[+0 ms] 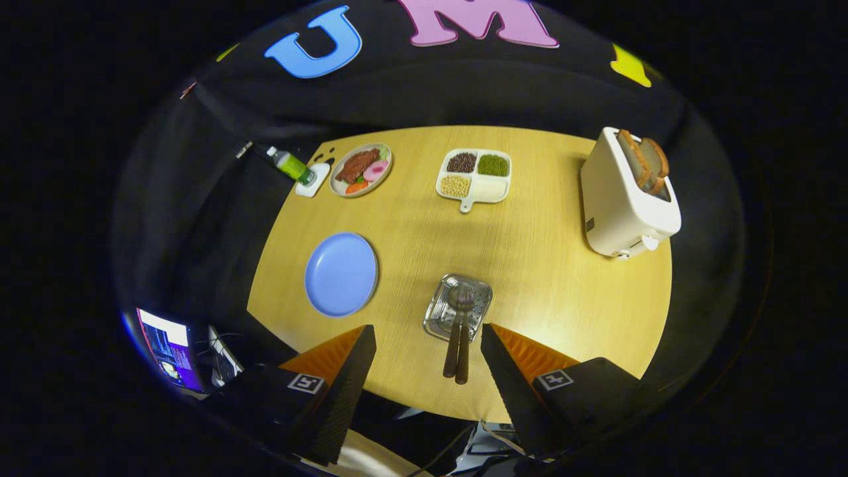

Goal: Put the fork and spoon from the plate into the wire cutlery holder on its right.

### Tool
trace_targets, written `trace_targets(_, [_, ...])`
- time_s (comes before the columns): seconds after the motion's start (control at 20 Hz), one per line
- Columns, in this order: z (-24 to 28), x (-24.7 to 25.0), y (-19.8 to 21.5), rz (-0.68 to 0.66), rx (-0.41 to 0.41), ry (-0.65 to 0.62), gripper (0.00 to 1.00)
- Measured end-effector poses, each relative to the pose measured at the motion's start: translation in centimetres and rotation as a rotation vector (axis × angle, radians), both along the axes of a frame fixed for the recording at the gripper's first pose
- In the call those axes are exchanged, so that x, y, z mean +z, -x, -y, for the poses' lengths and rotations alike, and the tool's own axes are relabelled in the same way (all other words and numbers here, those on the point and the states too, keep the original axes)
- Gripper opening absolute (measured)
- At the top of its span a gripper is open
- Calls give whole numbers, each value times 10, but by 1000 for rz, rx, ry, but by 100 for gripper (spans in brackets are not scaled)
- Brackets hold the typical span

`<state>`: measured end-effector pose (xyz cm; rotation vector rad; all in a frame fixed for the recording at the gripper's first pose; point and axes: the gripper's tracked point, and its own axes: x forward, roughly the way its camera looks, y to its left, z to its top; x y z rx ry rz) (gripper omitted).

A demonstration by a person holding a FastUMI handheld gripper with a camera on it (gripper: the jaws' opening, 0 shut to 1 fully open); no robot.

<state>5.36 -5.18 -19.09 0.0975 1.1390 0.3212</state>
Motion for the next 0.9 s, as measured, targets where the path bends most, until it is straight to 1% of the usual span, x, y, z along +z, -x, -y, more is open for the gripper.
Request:
trace_targets(0.1, [-5, 18, 3, 90, -71, -2, 99])
trace_targets(0.25, [-21, 44, 17, 185, -123, -13, 99])
trace_targets(0.35, [-26, 63, 24, 253, -132, -2, 99])
trace_targets(0.55, [-42, 101, 35, 373, -110, 0, 99])
trace_targets(0.7, [-46, 142, 32, 519, -113, -3, 99])
trace_targets(0.8, [-41, 174, 32, 644, -138, 11, 99])
trace_targets(0.9, [-40, 194, 35, 752, -165, 25, 99])
